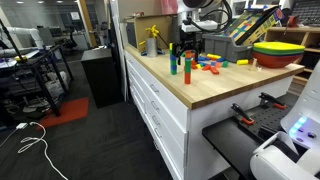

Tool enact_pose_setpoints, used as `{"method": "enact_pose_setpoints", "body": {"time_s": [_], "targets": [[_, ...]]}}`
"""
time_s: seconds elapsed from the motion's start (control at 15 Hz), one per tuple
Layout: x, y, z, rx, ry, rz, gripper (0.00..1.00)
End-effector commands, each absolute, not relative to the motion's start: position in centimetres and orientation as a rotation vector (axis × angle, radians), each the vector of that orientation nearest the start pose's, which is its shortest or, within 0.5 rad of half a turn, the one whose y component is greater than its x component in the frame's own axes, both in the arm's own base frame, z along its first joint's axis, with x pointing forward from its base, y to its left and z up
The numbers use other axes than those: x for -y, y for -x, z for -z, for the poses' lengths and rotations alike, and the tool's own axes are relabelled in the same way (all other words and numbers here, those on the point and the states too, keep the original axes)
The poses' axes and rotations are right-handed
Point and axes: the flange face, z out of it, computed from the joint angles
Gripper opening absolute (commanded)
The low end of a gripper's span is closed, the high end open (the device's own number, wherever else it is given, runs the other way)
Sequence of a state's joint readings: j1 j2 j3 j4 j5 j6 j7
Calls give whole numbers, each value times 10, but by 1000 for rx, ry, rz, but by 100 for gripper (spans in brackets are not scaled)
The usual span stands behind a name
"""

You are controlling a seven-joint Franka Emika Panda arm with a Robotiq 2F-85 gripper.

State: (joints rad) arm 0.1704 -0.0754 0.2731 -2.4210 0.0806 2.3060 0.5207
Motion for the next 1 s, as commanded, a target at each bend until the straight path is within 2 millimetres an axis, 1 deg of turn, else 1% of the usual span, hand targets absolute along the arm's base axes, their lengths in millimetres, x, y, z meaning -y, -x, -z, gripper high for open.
{"method": "enact_pose_setpoints", "body": {"time_s": [0.0,0.07,0.13,0.2,0.27,0.47,0.6,0.93], "targets": [[-207,-434,-333,-238,3118,-97,72],[-207,-434,-332,-238,3118,-99,68],[-207,-434,-331,-238,3119,-101,61],[-207,-434,-331,-238,3119,-104,52],[-207,-434,-330,-238,3119,-106,45],[-207,-433,-328,-238,3120,-111,21],[-206,-433,-328,-238,3120,-113,8],[-205,-432,-328,-237,3120,-113,8]]}}
